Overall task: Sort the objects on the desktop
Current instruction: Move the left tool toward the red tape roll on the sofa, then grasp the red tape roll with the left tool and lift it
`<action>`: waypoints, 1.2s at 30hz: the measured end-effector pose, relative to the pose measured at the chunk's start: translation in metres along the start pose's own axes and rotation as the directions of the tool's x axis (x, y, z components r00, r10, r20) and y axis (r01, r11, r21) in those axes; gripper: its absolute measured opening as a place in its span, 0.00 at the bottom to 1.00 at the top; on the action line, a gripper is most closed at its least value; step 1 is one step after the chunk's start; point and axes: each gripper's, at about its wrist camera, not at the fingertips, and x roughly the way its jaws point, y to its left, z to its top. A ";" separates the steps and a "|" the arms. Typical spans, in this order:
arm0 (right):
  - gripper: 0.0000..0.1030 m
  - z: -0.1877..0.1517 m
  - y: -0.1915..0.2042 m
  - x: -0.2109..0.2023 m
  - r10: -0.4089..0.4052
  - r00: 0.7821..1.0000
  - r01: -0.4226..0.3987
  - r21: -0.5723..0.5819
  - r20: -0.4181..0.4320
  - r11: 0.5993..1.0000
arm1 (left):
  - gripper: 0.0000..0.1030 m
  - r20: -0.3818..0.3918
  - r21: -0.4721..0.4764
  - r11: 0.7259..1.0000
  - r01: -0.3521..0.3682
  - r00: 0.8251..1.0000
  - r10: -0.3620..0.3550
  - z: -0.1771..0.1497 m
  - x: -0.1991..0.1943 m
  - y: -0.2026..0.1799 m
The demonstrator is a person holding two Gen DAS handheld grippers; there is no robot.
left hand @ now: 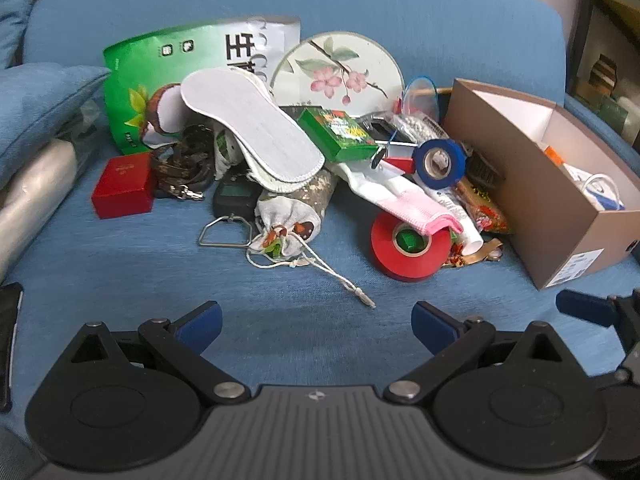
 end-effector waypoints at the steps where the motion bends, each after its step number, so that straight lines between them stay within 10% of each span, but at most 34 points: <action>1: 0.98 0.001 -0.001 0.004 -0.001 1.000 0.001 0.003 0.000 1.000 | 1.00 -0.006 0.003 1.000 0.002 1.000 -0.001 0.000 0.004 0.000; 13: 0.97 0.016 -0.014 0.050 -0.016 0.996 0.014 0.019 0.091 1.000 | 0.89 0.005 -0.041 0.994 0.099 0.995 -0.099 0.018 0.044 0.021; 17: 0.62 0.019 -0.016 0.066 0.025 0.991 -0.030 0.038 0.131 0.999 | 0.65 -0.017 -0.042 0.983 0.180 0.983 -0.181 0.028 0.064 0.019; 25: 0.35 0.012 -0.031 0.080 0.057 0.981 -0.077 0.102 0.186 0.992 | 0.42 -0.030 0.004 0.964 0.265 0.964 -0.265 0.041 0.089 -0.001; 32: 0.33 0.014 -0.039 0.096 0.131 0.977 -0.160 0.168 0.169 0.973 | 0.43 -0.077 -0.001 0.960 0.282 0.957 -0.281 0.050 0.116 -0.016; 36: 0.31 0.011 -0.043 0.090 0.140 0.977 -0.170 0.194 0.158 0.966 | 0.27 -0.080 0.008 0.949 0.316 0.946 -0.314 0.046 0.104 -0.020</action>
